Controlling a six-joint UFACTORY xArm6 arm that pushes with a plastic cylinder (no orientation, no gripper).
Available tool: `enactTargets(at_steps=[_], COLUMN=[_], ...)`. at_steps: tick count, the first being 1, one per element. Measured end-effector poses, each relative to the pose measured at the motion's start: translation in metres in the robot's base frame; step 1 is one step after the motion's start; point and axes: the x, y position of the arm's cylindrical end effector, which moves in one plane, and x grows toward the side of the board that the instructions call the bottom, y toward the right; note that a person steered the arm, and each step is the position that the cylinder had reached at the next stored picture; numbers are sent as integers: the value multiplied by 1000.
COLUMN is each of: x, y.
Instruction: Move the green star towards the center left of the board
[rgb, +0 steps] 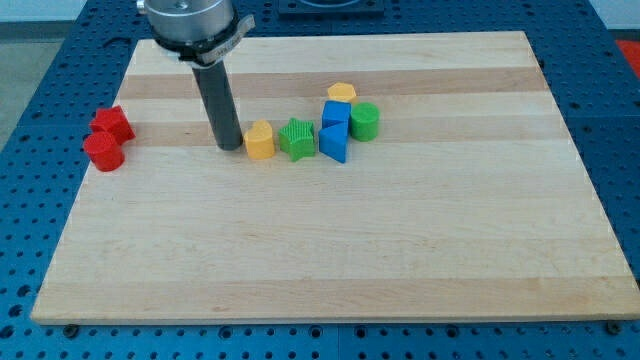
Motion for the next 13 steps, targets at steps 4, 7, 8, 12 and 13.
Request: enactTargets(at_steps=[4,7,8,12,13], x=[12,31,47,35,37], y=[75,102,61,54,99])
